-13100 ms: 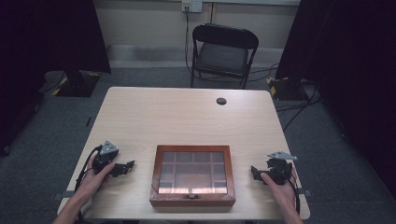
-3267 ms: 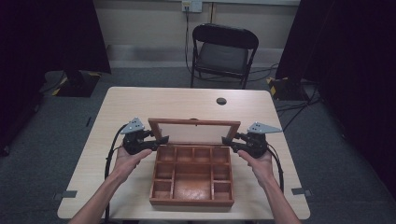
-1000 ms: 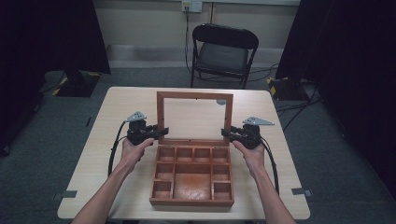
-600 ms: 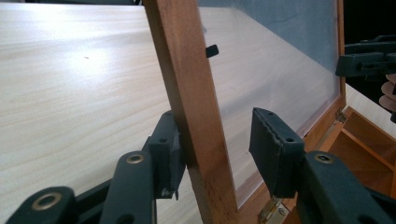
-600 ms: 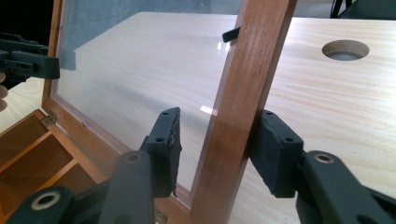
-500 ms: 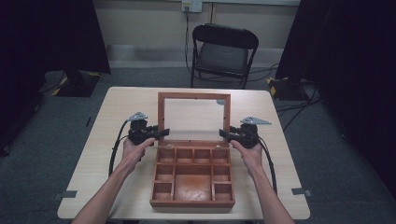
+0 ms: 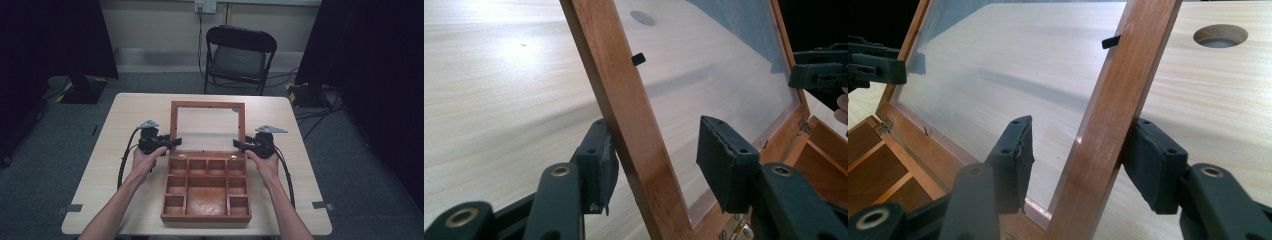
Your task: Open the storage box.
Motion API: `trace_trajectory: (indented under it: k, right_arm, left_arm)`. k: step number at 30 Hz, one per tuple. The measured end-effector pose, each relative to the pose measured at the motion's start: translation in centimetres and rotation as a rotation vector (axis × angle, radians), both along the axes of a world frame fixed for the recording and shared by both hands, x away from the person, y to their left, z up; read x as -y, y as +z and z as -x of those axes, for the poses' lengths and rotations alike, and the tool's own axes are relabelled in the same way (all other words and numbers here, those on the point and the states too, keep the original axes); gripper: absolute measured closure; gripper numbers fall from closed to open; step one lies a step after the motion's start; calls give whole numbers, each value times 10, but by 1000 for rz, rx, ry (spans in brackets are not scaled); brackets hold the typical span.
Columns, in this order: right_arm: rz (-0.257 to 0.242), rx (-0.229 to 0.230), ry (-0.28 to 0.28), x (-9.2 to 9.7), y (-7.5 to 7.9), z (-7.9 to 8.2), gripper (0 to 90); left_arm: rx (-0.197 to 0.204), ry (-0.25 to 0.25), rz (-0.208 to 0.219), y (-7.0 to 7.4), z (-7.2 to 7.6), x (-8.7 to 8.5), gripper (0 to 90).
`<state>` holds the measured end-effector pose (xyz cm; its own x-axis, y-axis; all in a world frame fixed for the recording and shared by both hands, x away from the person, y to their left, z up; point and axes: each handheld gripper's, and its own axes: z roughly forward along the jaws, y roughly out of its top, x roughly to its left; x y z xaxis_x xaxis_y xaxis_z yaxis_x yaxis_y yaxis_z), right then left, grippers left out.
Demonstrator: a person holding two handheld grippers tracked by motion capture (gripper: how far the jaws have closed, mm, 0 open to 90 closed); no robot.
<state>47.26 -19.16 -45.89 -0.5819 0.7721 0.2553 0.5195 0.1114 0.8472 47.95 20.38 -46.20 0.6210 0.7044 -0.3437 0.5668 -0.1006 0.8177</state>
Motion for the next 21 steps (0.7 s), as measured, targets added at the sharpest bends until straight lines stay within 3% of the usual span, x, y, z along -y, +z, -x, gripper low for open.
trace_trajectory:
  k: [21]
  right_arm:
    - [13, -33, -19, 2, -4, -2, 399]
  left_arm:
    - [-25, 2, 1, -5, -7, 5, 478]
